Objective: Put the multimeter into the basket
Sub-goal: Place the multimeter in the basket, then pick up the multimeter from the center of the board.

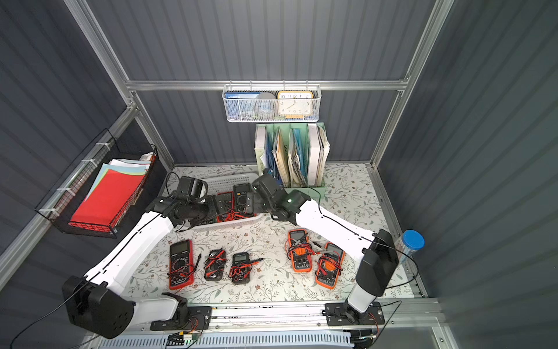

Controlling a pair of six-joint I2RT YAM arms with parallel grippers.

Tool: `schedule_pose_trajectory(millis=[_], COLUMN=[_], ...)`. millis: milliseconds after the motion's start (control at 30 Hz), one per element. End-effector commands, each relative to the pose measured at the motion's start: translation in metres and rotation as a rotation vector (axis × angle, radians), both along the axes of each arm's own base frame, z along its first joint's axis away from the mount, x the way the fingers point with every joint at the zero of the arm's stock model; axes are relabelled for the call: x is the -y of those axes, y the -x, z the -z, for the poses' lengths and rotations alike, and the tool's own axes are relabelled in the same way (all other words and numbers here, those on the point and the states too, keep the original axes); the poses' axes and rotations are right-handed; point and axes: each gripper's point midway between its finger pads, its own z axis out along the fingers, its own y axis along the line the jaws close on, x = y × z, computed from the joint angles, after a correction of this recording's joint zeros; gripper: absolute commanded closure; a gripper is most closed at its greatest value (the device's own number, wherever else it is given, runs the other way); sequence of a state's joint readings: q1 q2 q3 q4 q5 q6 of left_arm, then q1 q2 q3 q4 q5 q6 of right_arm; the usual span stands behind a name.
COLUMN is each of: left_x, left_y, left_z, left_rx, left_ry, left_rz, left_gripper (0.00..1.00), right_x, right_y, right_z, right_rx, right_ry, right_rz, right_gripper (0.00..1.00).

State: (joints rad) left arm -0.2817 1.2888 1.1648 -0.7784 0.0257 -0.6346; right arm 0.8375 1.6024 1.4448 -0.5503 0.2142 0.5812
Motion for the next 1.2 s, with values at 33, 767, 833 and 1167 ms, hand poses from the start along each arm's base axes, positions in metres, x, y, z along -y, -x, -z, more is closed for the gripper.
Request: schedule_pose_trajectory(millis=[33, 767, 833, 1167], left_x=[0.01, 0.093, 0.092, 0.093], left_y=[0.022, 0.04, 0.04, 0.039], left_z=[0.012, 0.037, 0.036, 0.039], left_rx=[-0.023, -0.052, -0.048, -0.054], left_ry=[-0.017, -0.026, -0.028, -0.032], left_rz=[-0.011, 0.159, 0.156, 0.156], left_gripper=[0.01, 0.01, 0.01, 0.01], right_x=[0.059, 0.131, 0.13, 0.121], right_y=[0.034, 0.112, 0.112, 0.111], right_z=[0.042, 0.167, 0.172, 0.185], right_rx=[-0.084, -0.413, -0.419, -0.458], right_ry=[0.092, 0.327, 0.332, 0.312], right_rz=[0.072, 0.064, 0.066, 0.065], right_gripper=[0.01, 0.01, 0.01, 0.01])
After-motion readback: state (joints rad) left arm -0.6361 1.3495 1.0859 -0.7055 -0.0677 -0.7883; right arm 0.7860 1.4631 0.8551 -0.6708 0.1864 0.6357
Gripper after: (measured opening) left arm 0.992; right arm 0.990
